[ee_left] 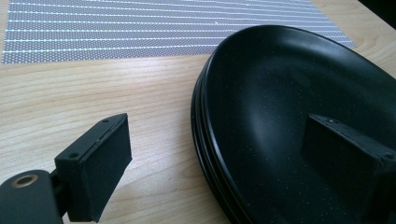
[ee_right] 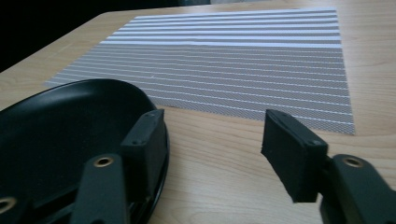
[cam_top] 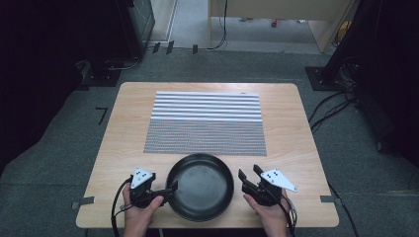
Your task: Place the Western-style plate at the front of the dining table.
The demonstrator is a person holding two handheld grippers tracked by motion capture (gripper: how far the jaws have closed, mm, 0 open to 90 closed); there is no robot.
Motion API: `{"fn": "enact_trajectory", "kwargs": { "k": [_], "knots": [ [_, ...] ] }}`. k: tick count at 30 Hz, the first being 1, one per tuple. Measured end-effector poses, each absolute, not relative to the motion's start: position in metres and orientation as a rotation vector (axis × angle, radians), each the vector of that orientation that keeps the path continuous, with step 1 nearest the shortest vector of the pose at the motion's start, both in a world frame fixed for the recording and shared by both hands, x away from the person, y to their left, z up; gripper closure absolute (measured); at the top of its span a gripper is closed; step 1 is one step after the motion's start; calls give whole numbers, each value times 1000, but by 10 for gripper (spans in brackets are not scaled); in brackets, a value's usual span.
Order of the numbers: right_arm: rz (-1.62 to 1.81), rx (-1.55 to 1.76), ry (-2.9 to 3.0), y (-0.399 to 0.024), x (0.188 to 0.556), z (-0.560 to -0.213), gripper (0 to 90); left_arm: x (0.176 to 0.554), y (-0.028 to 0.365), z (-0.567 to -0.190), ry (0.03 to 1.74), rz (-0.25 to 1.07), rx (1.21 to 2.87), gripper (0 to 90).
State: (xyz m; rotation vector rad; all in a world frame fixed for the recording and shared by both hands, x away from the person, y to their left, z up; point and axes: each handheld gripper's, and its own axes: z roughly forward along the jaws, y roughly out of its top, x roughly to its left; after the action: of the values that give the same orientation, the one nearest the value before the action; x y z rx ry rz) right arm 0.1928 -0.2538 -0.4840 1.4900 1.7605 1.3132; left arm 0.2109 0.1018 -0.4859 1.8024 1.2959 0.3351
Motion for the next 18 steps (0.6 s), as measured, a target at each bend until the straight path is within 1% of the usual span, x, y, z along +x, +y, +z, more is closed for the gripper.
{"fn": "enact_trajectory", "kwargs": {
  "k": [2, 4, 9, 17, 18],
  "knots": [
    [1313, 1485, 1763, -251, 193, -485, 493, 211, 101, -486, 1292, 335, 1812, 85],
    [1318, 1488, 1764, -250, 193, -485, 530, 211, 100, -487, 1291, 336, 1814, 86],
    [1319, 1521, 1770, -244, 197, -486, 554, 211, 99, -487, 1289, 331, 1818, 88],
    [1316, 1548, 1794, -232, 203, -486, 555, 211, 99, -488, 1303, 320, 1825, 94],
    [1336, 1552, 1781, -229, 204, -487, 555, 211, 98, -488, 1318, 324, 1829, 134]
  ]
}}
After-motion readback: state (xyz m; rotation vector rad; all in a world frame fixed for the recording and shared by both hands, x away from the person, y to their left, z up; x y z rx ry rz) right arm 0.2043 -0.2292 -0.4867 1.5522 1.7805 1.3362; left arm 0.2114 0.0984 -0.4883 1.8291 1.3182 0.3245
